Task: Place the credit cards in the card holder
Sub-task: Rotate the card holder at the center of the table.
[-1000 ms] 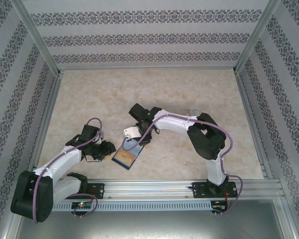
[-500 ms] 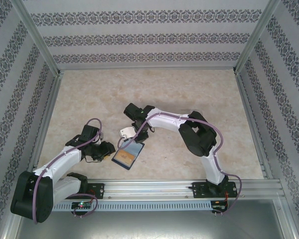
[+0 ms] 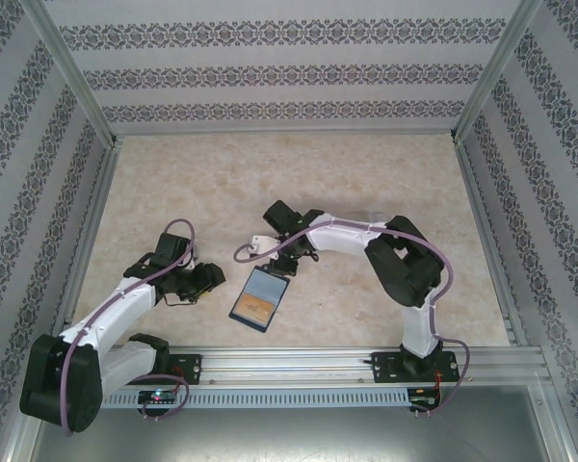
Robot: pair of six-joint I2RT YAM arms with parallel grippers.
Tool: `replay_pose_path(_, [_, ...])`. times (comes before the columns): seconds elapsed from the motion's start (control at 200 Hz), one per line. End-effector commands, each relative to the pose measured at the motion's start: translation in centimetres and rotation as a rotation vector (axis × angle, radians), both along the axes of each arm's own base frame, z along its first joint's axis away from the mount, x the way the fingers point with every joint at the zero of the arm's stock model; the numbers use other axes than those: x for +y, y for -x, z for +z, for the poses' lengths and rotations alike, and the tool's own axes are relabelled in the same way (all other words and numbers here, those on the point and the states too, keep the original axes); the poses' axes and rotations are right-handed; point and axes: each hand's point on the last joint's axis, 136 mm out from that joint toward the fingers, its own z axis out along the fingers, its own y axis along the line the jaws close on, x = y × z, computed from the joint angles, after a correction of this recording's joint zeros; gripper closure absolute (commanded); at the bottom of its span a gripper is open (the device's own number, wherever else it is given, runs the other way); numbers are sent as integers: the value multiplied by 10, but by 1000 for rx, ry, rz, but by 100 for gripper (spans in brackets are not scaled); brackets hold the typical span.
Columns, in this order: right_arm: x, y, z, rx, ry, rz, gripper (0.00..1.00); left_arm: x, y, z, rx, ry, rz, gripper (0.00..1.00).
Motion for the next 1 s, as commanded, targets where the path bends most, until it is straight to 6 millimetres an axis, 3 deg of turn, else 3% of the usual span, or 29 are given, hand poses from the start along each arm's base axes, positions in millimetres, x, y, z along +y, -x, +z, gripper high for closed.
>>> replay_pose_path(0.0, [11,-15,22,79,-175,-279,89,-11,-17,9,-56,68,8,47])
replay_pose_path(0.275, [-1,-35,32,224,-395,-614,90,-24,-24,10,-53,113,-35,43])
replay_pose_path(0.44, [-22,-53,36,260,-539,-862,91,-28,-26,6,-67,126,-41,43])
replay_pose_path(0.6, [-25,-44,33,266,-590,-976,93,-31,-29,2,-67,131,-52,44])
replay_pose_path(0.859, [-11,-25,31,299,-602,-953,94,-34,-41,-15,-77,123,-79,52])
replay_pose_path(0.994, [-12,-23,30,299,-598,-959,94,-27,-42,-22,-35,61,-70,50])
